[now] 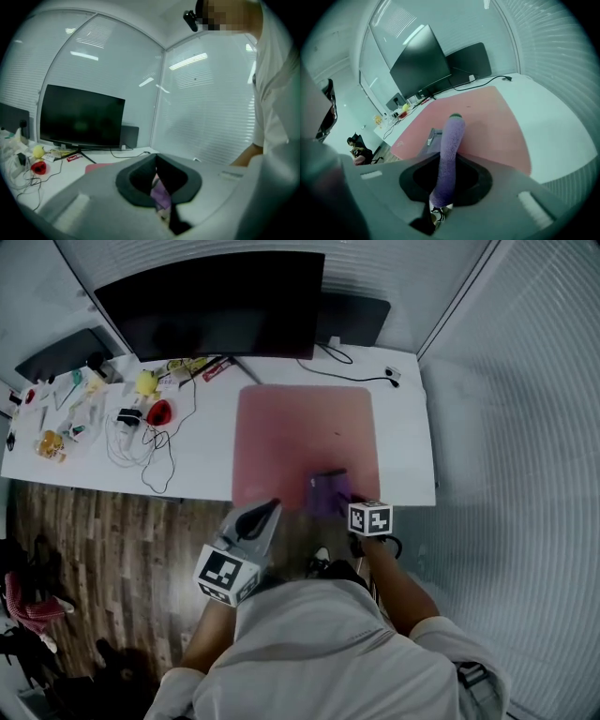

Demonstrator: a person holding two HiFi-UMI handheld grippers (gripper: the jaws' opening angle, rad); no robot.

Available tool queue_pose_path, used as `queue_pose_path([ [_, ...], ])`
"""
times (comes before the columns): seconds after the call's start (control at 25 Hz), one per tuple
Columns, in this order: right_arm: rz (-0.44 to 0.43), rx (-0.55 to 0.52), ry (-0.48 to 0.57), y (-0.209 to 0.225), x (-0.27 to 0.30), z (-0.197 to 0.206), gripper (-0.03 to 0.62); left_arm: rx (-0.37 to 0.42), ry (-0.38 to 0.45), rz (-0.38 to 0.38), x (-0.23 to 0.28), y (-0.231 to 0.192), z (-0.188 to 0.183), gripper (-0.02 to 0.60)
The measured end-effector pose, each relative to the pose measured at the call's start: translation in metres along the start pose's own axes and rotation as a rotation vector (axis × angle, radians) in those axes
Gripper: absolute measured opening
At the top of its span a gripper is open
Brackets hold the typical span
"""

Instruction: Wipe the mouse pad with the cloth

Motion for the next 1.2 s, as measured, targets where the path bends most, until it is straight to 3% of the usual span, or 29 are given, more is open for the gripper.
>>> queue_pose_path([
  [0.4, 0.168, 0.028, 0.014, 0.114, -0.07, 0.019, 0.054, 0.032, 0.032, 0.071, 0.072, 0.041, -0.009, 0.003],
  [0.64, 0.246, 0.066, 0.059, 0.148, -0.106, 0.015, 0.052, 0.05, 0.045, 0.104, 0.092, 0.053, -0.023, 0.003],
  [0.88, 0.248, -0.003, 0.226, 0.121, -0.127, -0.033, 0.051, 0.079, 0.086, 0.098, 0.077, 0.045, -0.051, 0.003],
  [1.2, 0.211, -0.197, 0.461, 0.011, -0.152, -0.129, 0.048, 0.119, 0.13, 0.035, 0.015, 0.004, -0.086, 0.003],
])
Point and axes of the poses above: the fingertips, and each gripper's own axes: x forward along the fingers, y to its right, z out of its underside, the point moved 1 cm from there along -x, backward along the fingers, and after that the axes turned 10 degrees about -x, right-handed, at the moved point
